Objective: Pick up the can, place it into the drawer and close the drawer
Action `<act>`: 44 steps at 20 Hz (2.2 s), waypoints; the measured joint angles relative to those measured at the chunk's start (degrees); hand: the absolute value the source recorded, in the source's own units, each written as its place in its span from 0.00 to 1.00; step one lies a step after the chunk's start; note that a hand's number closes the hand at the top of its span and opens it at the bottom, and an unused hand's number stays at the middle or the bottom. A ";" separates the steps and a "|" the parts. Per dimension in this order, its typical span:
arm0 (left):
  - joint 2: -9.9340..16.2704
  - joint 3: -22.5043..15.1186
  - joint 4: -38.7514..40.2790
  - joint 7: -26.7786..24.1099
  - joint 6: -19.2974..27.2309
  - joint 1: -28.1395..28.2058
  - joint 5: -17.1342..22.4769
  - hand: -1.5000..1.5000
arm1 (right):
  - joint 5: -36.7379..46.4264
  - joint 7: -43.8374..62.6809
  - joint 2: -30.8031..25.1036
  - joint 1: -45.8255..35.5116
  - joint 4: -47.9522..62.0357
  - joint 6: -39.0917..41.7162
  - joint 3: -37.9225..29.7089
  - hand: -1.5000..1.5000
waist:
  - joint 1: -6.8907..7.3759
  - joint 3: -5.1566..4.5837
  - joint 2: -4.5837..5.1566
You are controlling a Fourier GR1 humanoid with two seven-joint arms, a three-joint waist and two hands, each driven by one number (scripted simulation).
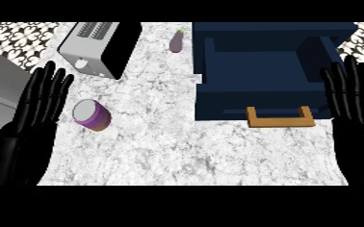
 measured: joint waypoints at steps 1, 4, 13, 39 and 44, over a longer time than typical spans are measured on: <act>0.66 0.56 0.60 -0.47 -1.39 -0.57 1.43 0.00 | -0.11 -0.53 0.12 -0.06 0.40 0.04 -0.20 0.00 | 0.07 -0.07 0.14; 4.13 2.34 2.68 -2.89 -9.50 -2.11 10.11 0.00 | -1.16 -0.72 -0.37 -0.03 0.33 1.10 -0.44 0.00 | -0.07 -0.30 0.52; 22.34 10.02 16.69 -2.22 -35.00 -1.33 30.01 0.00 | -0.97 6.57 0.52 5.76 1.59 -2.80 -3.90 0.00 | -0.66 -0.48 0.99; 43.63 13.03 47.25 7.55 -56.21 -10.16 60.59 0.00 | -16.18 1.91 -3.51 21.16 -1.00 11.17 -20.01 0.00 | 0.05 0.36 -0.24; 45.05 11.25 47.69 10.87 -54.60 -10.20 64.46 0.00 | -18.38 1.30 -4.03 22.60 -1.39 13.52 -22.18 0.00 | 0.01 0.49 -0.48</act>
